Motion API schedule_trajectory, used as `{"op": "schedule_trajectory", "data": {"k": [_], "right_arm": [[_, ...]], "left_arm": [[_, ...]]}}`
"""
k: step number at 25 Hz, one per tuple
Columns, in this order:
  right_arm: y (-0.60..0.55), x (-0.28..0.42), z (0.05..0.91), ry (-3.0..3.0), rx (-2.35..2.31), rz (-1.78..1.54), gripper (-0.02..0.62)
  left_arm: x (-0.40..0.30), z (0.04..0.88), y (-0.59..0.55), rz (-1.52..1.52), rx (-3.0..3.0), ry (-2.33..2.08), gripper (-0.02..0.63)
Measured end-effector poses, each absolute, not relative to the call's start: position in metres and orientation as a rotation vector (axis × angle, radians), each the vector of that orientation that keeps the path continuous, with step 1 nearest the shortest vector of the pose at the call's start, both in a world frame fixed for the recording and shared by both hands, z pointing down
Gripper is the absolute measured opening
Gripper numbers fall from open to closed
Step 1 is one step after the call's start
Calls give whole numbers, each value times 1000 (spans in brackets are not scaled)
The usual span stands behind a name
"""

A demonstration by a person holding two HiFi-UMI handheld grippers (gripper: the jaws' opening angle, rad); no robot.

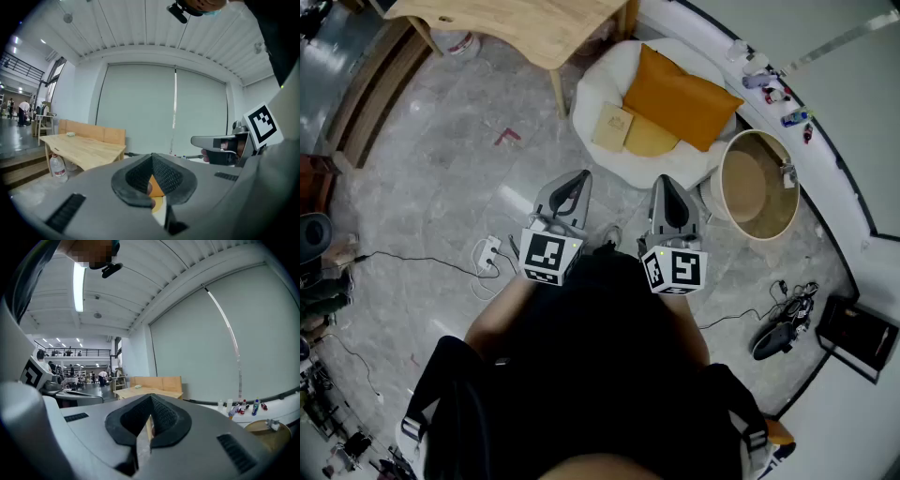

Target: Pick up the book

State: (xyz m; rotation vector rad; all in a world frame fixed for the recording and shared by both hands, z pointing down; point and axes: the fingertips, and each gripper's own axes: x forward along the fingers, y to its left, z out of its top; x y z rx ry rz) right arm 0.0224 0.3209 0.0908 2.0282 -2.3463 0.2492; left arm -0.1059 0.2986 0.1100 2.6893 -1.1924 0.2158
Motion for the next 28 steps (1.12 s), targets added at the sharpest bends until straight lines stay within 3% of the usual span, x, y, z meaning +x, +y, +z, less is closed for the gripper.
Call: {"op": "schedule_trajectory", "data": {"k": [28], "right_arm": [[317,64,106,-2419,1923,317,3]], "left_arm": [[-54,126,300,284,2624,-1236,2]]}}
